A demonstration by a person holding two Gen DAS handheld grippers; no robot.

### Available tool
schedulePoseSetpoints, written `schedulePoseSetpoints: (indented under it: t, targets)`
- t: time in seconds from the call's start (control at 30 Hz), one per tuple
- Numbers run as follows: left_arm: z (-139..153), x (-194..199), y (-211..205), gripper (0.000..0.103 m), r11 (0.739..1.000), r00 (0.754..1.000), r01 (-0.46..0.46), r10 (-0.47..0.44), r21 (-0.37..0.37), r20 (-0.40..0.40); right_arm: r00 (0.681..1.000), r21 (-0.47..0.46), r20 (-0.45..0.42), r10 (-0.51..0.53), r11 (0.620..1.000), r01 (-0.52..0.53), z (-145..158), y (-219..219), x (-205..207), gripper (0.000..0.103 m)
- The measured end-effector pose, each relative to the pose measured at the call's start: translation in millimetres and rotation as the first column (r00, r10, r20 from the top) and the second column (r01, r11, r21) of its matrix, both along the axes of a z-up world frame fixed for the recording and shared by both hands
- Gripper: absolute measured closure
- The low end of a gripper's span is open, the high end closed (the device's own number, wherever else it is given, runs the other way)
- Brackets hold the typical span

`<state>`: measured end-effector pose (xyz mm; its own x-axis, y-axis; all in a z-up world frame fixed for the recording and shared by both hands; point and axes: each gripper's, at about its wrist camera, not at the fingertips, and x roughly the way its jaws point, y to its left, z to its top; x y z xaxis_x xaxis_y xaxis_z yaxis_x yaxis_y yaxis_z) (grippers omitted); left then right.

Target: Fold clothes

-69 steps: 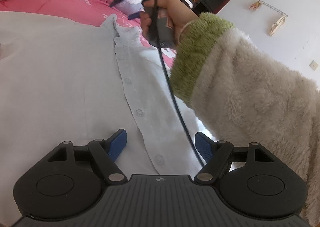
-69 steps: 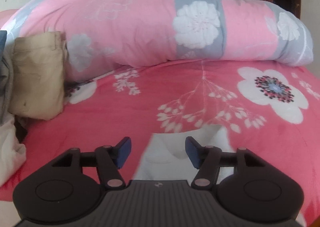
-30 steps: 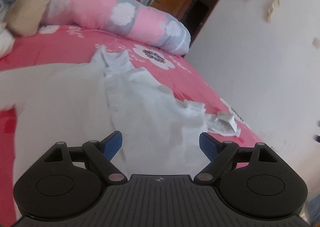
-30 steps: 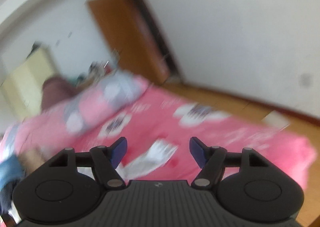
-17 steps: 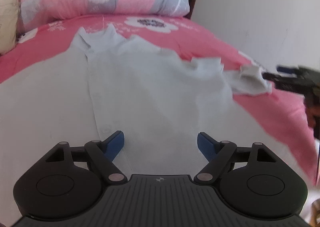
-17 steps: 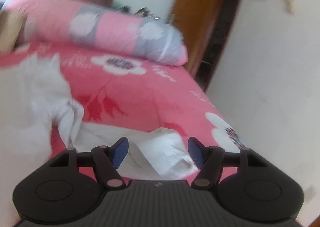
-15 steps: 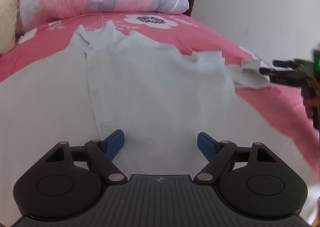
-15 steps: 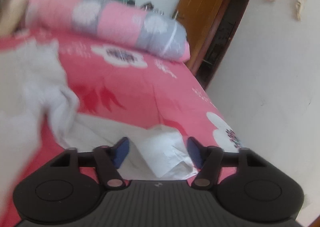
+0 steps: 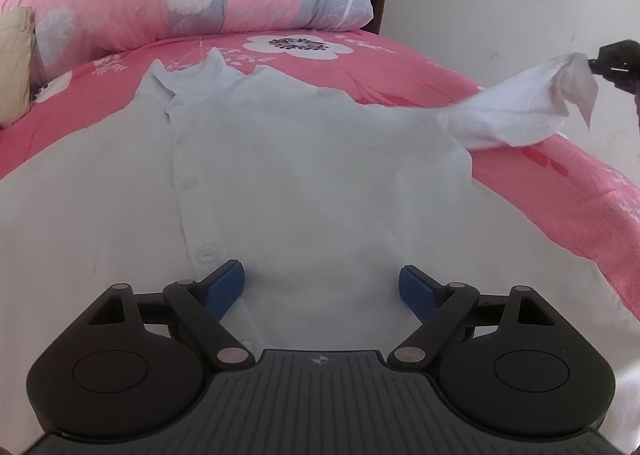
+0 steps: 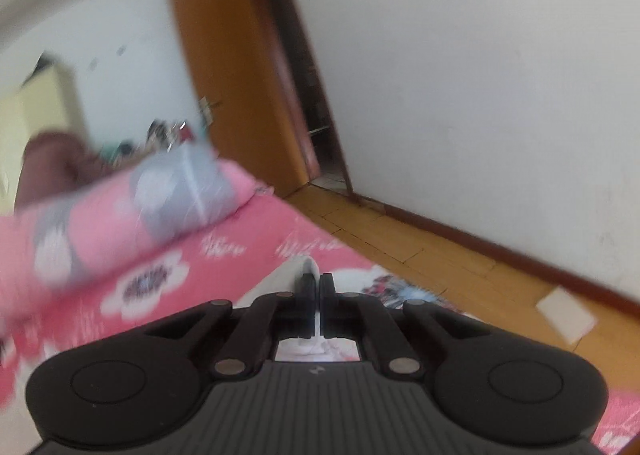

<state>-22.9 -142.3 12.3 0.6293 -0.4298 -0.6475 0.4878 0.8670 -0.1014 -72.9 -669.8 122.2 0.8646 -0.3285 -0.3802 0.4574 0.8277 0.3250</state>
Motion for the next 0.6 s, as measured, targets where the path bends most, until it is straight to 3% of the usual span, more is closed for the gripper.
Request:
schedulePoseSetpoints:
  t: [0.2,0.37,0.53,0.6]
  targets:
    - [-2.1,0.2,0.1,0.014,1.000,1.000,0.009,-0.009,-0.005,0.006,0.997,0.133,0.008,-0.079,0.988,0.077,-1.2,-51.7,9.5,0.102]
    - [-3.2,0.4,0.7,0.013,1.000,1.000,0.017,-0.017,-0.009,0.011,0.992,0.175,-0.028,-0.122,0.977,0.125,-16.1,-66.9,24.4,0.102]
    - [-4.9,0.1,-1.6,0.010,1.000,1.000,0.025,-0.025,-0.007,0.017,0.977,0.241,-0.107,-0.185,0.948,0.206,-37.2,-87.3,30.8,0.101]
    - [-5.8,-0.4,-2.7,0.009,1.000,0.999,0.028,-0.028,-0.004,0.023,0.971,0.282,-0.159,-0.180,0.934,0.220,-51.9,-94.2,39.5,0.096]
